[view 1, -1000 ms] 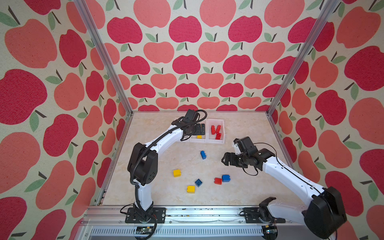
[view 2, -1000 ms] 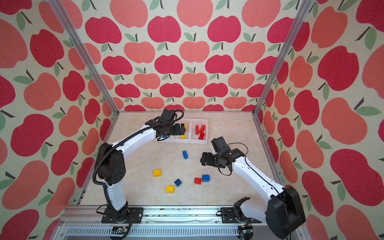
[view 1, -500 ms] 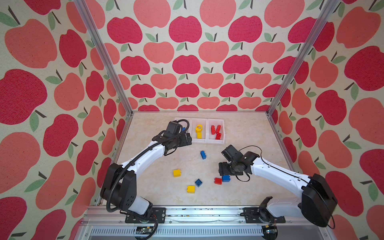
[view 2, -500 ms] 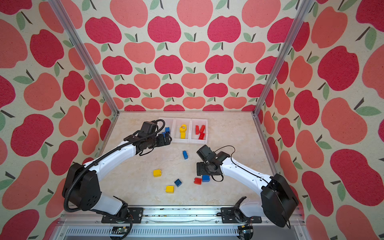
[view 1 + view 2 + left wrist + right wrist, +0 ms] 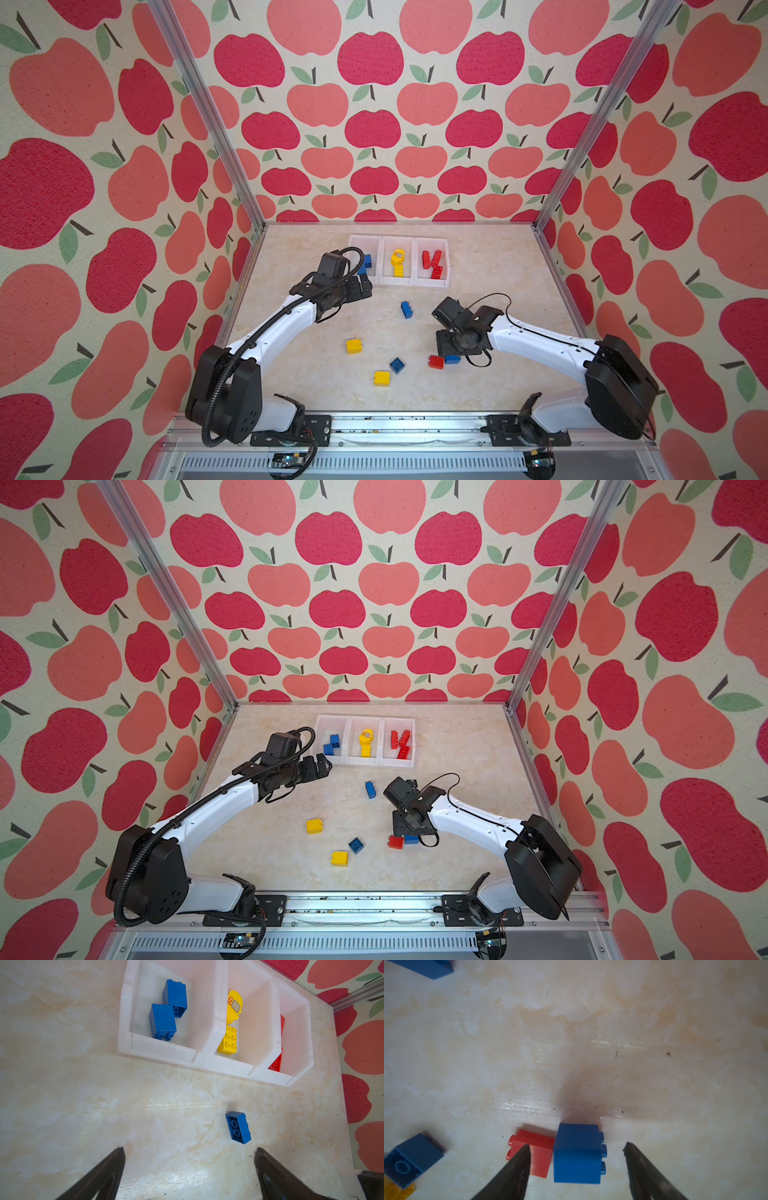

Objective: Sort the legos into containers by color
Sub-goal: 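Grasp the tall blue brick with the right gripper while the left withdraws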

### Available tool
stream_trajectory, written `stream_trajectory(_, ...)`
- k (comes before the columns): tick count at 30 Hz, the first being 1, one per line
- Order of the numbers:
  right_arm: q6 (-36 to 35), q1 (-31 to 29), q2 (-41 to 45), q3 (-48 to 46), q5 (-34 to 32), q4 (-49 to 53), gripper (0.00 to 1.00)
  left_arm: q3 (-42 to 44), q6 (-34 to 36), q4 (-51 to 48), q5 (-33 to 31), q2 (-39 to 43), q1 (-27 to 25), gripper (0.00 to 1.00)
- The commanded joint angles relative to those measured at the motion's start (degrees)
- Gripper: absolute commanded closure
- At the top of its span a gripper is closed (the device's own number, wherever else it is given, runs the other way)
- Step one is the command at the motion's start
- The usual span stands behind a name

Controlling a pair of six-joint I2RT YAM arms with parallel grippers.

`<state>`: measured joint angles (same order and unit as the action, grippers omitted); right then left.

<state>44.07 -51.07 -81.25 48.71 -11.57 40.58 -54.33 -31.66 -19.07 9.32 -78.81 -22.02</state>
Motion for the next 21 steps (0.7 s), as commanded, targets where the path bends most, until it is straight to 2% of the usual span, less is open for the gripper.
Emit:
stream_trajectory(1,1.06,-0.52,-0.67,-0.31,-1.4,0.7,0.31,1.29,-0.68,1.14,0.53,1.73,0.47,0.01)
stream_trajectory(8,1.71,-0.96,-1.09,-1.58,0.12,-0.48,0.38,2.12,-0.86,1.15,0.67,2.37,0.84,0.01)
stream_trajectory(21,1.98,-1.06,-2.83,-3.27,1.62,-2.63,0.43,2.72,-1.07,1.49,0.75,2.17,0.93,0.01)
